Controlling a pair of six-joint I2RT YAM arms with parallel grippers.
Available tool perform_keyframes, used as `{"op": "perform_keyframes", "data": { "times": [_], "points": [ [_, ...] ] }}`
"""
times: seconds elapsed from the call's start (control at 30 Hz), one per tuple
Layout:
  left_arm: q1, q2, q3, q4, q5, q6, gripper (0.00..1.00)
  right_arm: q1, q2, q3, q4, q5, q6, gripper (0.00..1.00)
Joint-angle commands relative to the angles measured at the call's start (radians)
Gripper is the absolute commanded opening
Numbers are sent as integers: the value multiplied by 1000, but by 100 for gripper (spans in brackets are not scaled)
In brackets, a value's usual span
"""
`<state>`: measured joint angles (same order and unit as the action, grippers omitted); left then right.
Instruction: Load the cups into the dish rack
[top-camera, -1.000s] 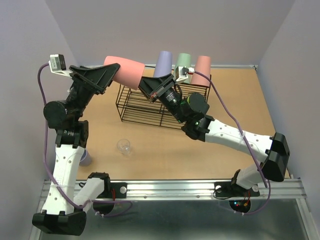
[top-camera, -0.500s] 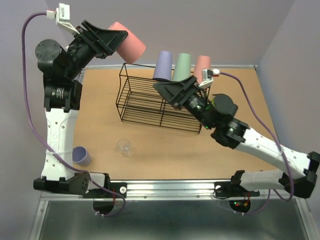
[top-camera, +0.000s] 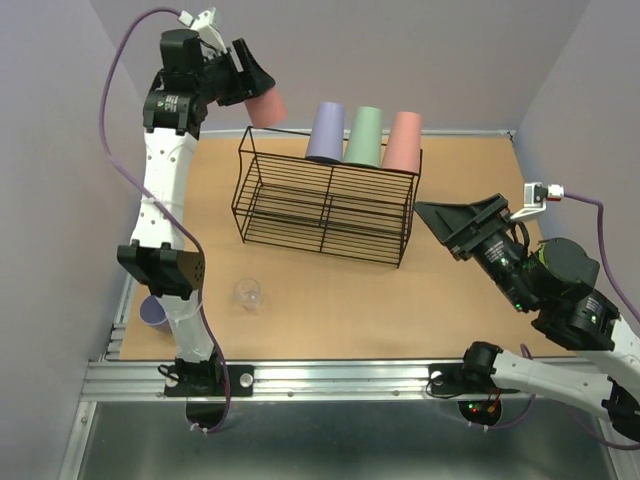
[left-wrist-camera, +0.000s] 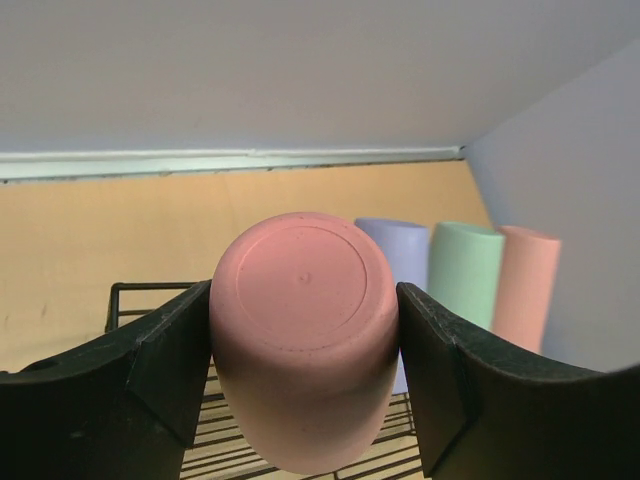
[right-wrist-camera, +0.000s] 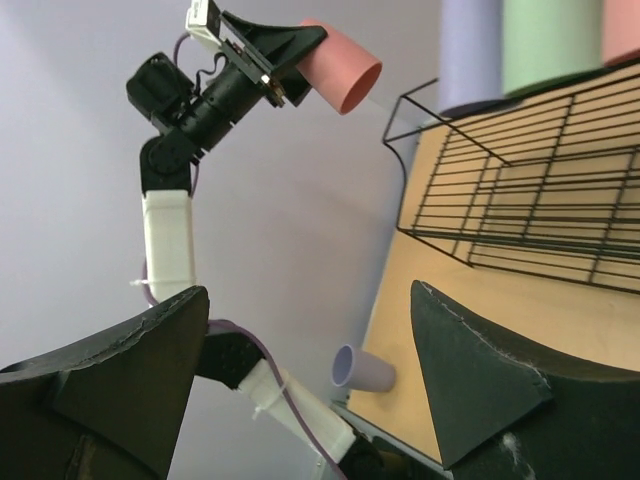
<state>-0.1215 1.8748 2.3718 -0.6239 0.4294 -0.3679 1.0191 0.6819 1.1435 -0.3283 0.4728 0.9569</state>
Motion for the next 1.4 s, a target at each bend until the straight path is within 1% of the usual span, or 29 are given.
{"op": "perform_keyframes", "data": {
  "times": [0.0,0.03,0.17,0.33,0.53,1.07,1.13,1.23,1.27,1.33,1.37],
  "points": [
    [-67,49,92,-76,-89,104,0,-7,-44,-24,-199,65,8,86],
    [-78,59,93,-73,-89,104,0,-5,-51,-28,-209,66,11,86],
    [-127,99,95,-54,-170,136,0,-5,-88,-56,-250,84,28,86],
    [-133,164,125,-69,-202,153,0,-5,-107,-70,-285,99,42,86],
    [-145,195,127,-79,-265,190,0,-5,-111,-59,-307,122,43,86],
    [-210,251,139,-77,-294,221,1,-5,-122,-60,-356,164,52,87],
    [-211,250,135,-77,-296,224,3,-5,-119,-62,-356,165,54,87],
    [-211,247,126,-77,-297,225,16,-5,-117,-65,-357,170,57,87],
    [-213,245,124,-79,-299,225,26,-7,-117,-67,-357,170,59,87],
    [-213,242,121,-77,-301,225,37,-7,-119,-68,-356,171,63,87],
    [-213,241,121,-77,-300,225,39,-5,-122,-71,-357,171,65,87]
  ]
}}
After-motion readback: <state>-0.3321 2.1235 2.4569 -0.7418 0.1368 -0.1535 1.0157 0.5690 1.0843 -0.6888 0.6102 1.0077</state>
